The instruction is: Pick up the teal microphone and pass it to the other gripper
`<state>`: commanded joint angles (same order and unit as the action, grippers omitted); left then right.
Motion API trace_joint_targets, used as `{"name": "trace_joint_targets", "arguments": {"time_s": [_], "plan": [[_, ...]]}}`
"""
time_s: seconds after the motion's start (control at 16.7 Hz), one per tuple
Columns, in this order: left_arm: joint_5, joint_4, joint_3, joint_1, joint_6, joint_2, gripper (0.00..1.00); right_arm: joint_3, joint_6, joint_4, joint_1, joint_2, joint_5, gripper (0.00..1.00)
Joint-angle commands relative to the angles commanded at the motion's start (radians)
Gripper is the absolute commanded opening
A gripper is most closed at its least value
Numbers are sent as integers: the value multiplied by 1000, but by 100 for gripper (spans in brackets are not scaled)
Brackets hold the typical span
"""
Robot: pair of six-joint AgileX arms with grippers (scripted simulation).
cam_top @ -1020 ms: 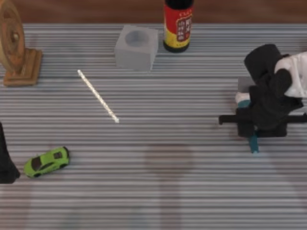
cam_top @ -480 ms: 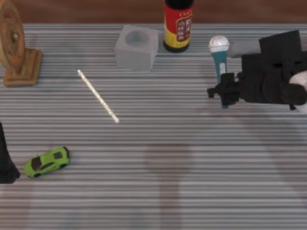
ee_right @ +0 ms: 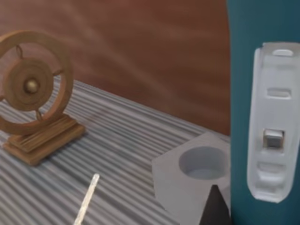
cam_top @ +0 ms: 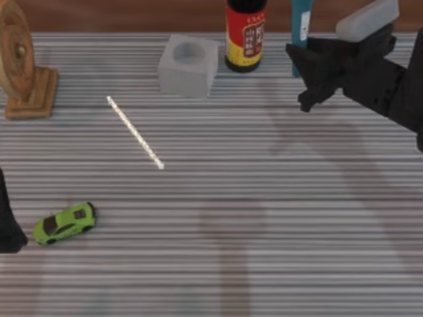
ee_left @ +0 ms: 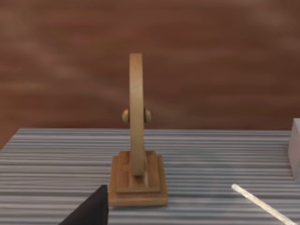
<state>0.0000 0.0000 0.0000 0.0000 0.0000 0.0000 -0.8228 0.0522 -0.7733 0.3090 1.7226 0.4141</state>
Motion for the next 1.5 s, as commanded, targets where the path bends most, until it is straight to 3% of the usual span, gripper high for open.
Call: {"name": "trace_joint_targets", "arguments": {"time_s": [0.24,0.54,0.72,1.02,1.14,1.5], "plan": [[0,0,0,0,0,0,100,35,-34,-113,-3,-55,47,0],[0,0,0,0,0,0,100,32,-32,-114,5,-53,43,0],[0,0,0,0,0,0,100,45,-29,-142,70,-63,-19,0],[0,0,0,0,0,0,100,87,-16,-217,255,-97,-200,0],[0,0,0,0,0,0,100,99,-11,-239,307,-112,-252,0],[0,0,0,0,0,0,100,99,-9,-244,317,-112,-261,0]]}}
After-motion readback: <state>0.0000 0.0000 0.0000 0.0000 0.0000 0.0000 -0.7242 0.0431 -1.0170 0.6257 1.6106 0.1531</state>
